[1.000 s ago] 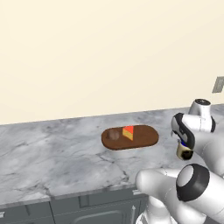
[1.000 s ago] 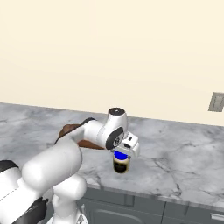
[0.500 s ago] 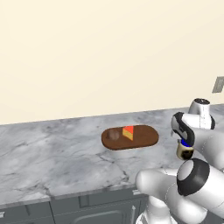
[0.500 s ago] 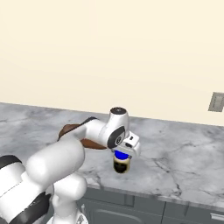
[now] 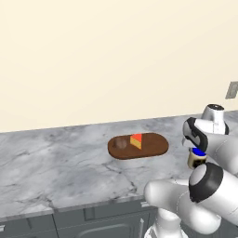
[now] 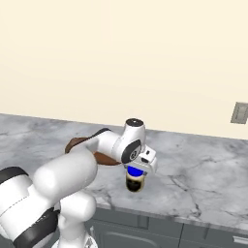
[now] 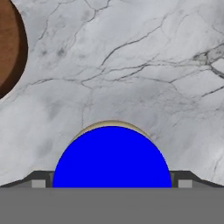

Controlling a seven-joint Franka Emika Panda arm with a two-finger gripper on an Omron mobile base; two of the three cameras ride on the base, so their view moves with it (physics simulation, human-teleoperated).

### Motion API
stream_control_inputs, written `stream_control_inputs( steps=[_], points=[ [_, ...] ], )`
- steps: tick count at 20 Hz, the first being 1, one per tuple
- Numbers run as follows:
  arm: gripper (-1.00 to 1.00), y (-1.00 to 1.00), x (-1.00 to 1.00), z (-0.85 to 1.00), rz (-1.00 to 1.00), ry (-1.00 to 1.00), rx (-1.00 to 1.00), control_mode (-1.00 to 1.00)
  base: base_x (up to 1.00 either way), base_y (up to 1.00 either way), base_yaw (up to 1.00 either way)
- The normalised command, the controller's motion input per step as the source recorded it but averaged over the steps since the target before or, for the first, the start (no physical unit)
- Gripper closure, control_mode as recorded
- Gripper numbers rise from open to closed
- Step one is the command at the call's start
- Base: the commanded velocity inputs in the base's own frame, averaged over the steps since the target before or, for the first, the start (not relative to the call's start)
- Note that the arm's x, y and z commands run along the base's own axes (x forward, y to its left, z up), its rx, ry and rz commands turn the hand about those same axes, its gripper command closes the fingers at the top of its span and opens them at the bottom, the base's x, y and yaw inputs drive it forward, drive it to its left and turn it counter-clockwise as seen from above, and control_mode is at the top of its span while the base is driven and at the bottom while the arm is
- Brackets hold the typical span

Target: Retrieve the reheated potato from the microwave, then place the potato, cheese, and condiment on the cutting board.

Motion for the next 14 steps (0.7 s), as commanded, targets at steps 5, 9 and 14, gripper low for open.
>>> stream_control_inputs(
  steps=[5, 9, 14],
  points=[
    [1.0, 0.16, -0.27, -0.54, 0.03, 0.0, 0.0, -1.0, 0.0, 0.0, 0.0],
    [1.0, 0.19, -0.07, 0.22, 0.0, -0.03, 0.0, -1.0, 0.0, 0.0, 0.0],
    [1.0, 0.41, 0.29, 0.36, 0.0, -0.04, 0.0, -1.0, 0.0, 0.0, 0.0]
  ],
)
